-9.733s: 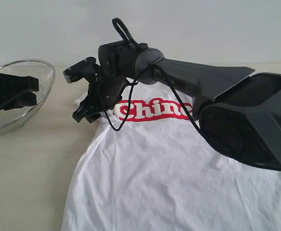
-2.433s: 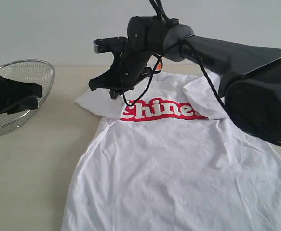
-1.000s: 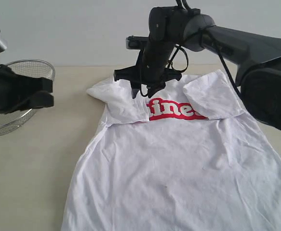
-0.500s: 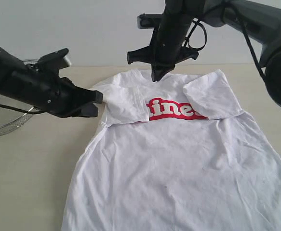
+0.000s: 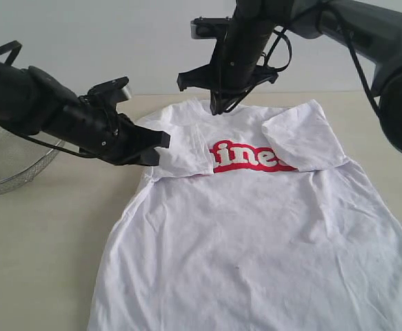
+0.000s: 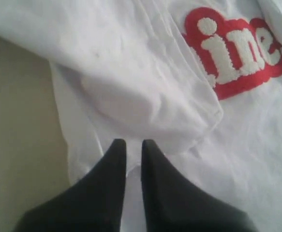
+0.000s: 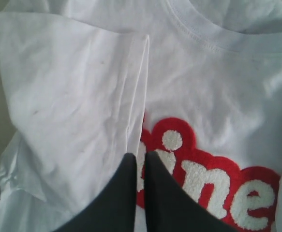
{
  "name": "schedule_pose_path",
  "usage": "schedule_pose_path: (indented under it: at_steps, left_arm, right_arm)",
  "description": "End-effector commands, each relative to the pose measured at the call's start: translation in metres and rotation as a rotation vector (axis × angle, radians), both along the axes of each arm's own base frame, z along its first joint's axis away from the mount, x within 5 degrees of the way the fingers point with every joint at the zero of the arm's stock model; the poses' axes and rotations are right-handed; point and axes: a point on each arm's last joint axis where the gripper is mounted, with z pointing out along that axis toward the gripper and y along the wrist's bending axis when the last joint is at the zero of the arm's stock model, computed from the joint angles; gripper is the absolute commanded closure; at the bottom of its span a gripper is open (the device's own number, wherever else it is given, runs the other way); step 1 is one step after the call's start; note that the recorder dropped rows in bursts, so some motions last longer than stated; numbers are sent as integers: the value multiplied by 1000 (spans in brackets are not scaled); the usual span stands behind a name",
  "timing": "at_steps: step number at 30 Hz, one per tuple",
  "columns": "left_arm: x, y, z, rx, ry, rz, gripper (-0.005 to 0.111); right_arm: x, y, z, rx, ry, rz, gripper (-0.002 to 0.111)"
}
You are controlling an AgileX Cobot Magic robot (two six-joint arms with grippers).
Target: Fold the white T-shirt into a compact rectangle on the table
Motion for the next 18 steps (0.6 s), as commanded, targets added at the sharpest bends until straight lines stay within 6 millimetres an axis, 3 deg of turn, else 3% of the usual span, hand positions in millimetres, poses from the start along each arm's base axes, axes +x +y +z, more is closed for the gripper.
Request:
schedule_pose_path:
  at_steps: [1,10,18]
  left_arm:
    - [1,-2,-9,18,7,-19,102]
    - [2,-1,-12,29,2,-15,102]
    - [6,1,-36,63,28,10,102]
  right_arm:
    - [1,0,7,5,-34,9,108]
    - [1,5,8,72,-41,21,108]
    - [1,5,9,74,-42,20,108]
